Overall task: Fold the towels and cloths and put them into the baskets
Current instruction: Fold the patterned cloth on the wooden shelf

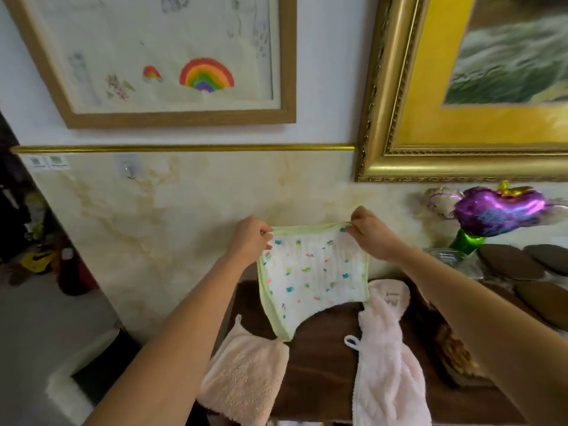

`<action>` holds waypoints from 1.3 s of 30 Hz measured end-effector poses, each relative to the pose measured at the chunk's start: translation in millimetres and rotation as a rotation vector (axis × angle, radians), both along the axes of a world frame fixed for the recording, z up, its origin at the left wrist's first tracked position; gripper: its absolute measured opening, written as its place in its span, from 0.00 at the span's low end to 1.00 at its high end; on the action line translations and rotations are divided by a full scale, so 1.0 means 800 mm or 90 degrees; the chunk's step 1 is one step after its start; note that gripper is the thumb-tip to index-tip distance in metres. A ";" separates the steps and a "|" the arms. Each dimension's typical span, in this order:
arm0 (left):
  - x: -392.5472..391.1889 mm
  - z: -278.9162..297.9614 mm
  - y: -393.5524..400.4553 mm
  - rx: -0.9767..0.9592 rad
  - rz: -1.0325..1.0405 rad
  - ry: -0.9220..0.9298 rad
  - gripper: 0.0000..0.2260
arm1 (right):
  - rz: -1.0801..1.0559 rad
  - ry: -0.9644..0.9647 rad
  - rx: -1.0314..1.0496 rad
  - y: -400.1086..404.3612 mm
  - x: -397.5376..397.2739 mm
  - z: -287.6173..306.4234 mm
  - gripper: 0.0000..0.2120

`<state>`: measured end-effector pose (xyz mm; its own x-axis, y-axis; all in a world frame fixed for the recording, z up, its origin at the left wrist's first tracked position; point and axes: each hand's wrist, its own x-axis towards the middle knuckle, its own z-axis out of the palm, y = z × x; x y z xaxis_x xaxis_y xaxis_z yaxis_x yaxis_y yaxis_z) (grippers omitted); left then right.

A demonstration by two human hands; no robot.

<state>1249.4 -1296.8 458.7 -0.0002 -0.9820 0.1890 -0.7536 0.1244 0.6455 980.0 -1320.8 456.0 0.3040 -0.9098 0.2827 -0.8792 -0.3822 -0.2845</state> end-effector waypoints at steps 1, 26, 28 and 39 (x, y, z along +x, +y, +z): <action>-0.003 0.014 -0.001 -0.038 -0.007 -0.026 0.06 | -0.007 -0.003 -0.011 0.009 -0.004 0.011 0.16; 0.062 0.078 0.036 -0.208 -0.002 -0.175 0.09 | -0.103 -0.322 -0.174 0.084 0.053 0.086 0.05; 0.062 0.083 0.042 -0.232 0.014 -0.208 0.09 | -0.061 -0.262 -0.127 0.084 0.055 0.085 0.06; 0.059 0.083 0.072 0.205 -0.202 0.235 0.07 | 0.185 -0.732 0.521 0.091 0.029 0.064 0.06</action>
<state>1297.0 -1239.2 525.2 -0.2950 -0.9525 -0.0751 -0.4293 0.0619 0.9010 1003.3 -1248.3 507.3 0.4695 -0.8804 -0.0676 0.0624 0.1095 -0.9920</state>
